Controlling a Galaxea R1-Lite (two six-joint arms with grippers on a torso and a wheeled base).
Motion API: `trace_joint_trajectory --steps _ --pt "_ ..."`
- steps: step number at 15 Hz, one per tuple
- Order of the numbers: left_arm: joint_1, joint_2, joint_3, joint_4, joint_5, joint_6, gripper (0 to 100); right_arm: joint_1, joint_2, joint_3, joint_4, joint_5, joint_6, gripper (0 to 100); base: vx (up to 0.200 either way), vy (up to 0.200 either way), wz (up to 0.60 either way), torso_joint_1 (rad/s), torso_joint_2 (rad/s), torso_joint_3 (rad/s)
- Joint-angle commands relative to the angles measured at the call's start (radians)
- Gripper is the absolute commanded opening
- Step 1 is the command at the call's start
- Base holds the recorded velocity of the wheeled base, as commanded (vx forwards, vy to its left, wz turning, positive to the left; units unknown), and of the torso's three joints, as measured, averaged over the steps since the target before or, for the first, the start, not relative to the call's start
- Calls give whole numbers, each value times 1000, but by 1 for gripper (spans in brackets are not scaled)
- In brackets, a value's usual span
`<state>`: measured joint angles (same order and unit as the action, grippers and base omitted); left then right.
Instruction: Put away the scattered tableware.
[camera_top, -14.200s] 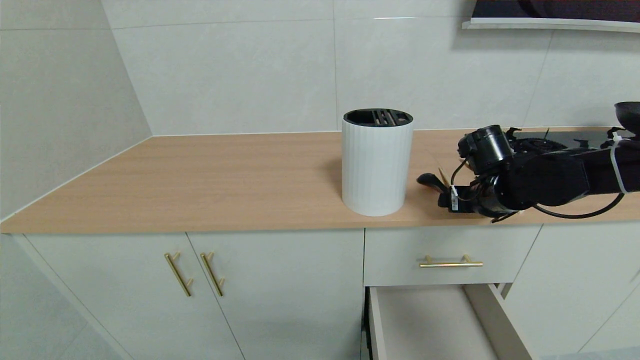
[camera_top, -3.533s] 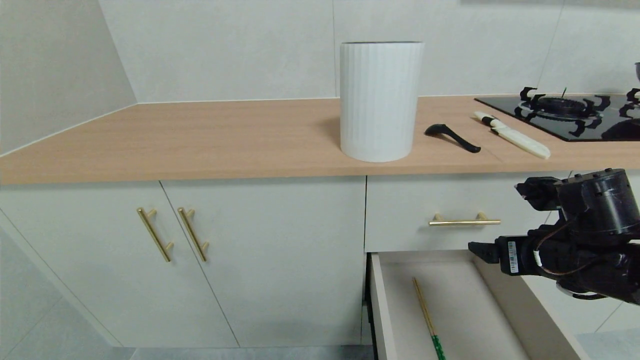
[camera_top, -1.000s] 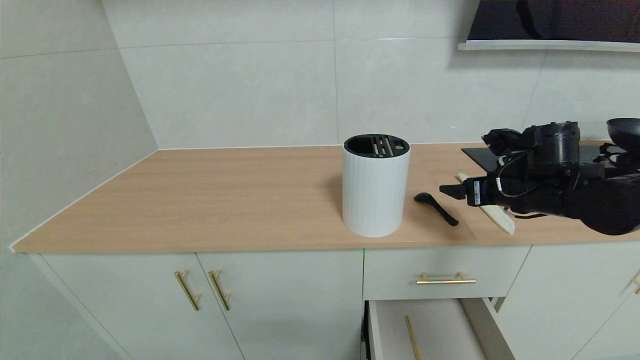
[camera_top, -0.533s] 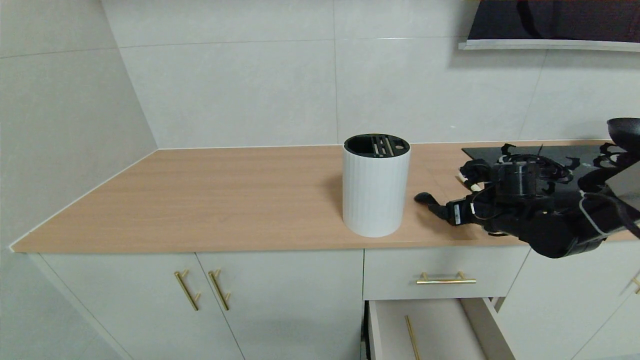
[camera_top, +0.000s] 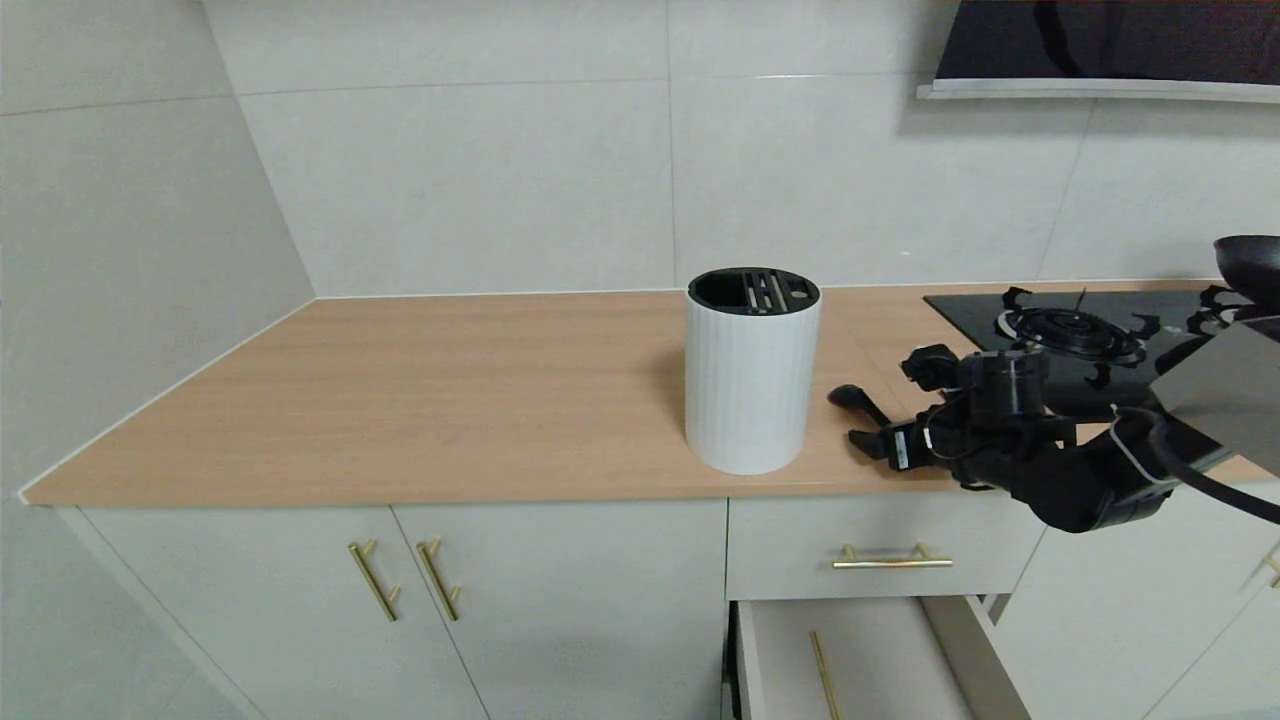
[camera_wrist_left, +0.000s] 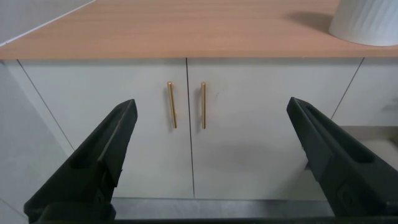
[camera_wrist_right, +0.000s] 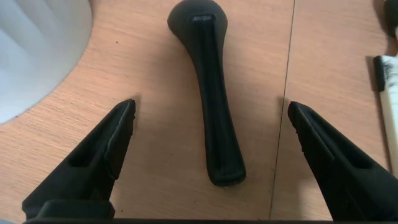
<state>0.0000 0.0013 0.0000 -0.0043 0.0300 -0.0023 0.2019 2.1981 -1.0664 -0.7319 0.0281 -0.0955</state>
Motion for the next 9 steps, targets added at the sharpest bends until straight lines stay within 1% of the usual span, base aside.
trace_joint_trajectory --steps 1,6,7,9 --pt "0 0 0 0 -1 -1 100 1 2 -1 0 1 0 100 0 0 0 0 0 0" --pt "0 0 0 0 1 -1 100 -1 2 -3 0 3 2 100 0 0 0 0 0 0" --pt "0 0 0 0 -1 -1 100 -1 3 -4 0 3 2 0 0 0 0 0 0 0" --pt "0 0 0 0 1 -1 100 -1 8 -3 0 4 2 0 0 0 0 0 0 0"
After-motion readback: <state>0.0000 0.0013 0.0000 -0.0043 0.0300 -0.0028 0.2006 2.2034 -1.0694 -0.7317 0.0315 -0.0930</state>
